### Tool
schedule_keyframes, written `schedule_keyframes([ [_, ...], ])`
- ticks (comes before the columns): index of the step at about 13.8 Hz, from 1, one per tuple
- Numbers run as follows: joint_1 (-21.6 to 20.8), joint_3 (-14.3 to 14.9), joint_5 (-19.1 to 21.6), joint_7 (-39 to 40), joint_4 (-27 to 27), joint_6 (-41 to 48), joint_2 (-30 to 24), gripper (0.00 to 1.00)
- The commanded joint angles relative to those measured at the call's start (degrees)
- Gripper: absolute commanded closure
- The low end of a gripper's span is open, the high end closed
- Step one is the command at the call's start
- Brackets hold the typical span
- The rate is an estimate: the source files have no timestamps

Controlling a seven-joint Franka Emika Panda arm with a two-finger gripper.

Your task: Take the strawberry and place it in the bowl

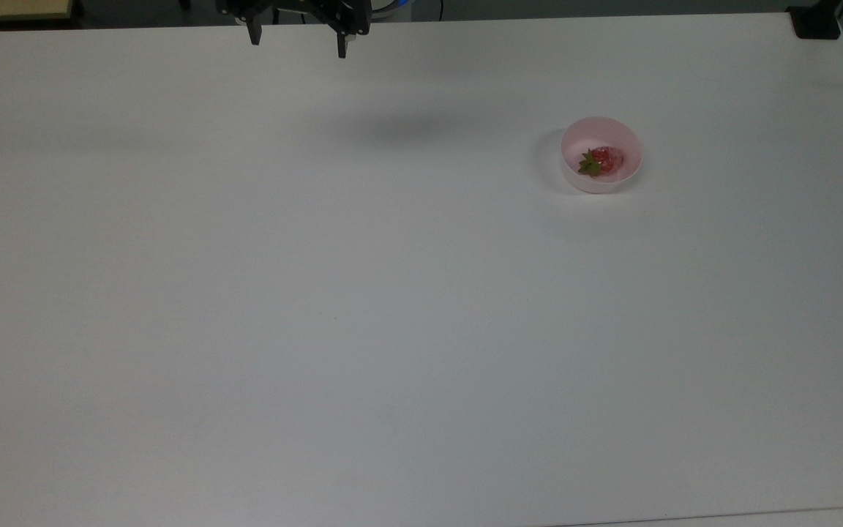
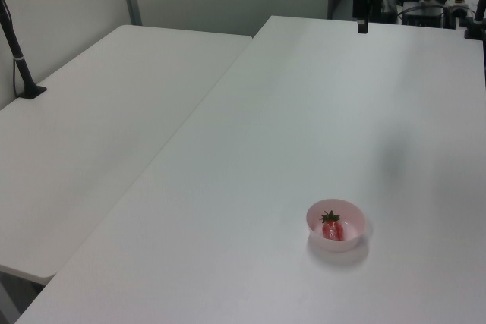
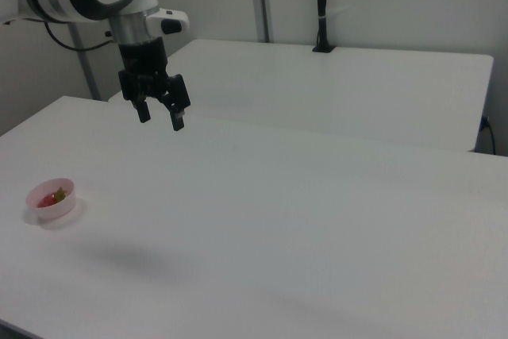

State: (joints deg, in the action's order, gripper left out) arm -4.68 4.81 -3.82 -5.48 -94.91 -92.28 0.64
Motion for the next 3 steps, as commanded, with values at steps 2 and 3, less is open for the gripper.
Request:
schedule_keyframes([
  [2, 0.3, -0.1, -0.3, 2.4, -0.6, -0.7, -0.7, 0.00],
  [3, 0.3, -0.1, -0.3, 2.4, -0.6, -0.7, -0.7, 0.00],
])
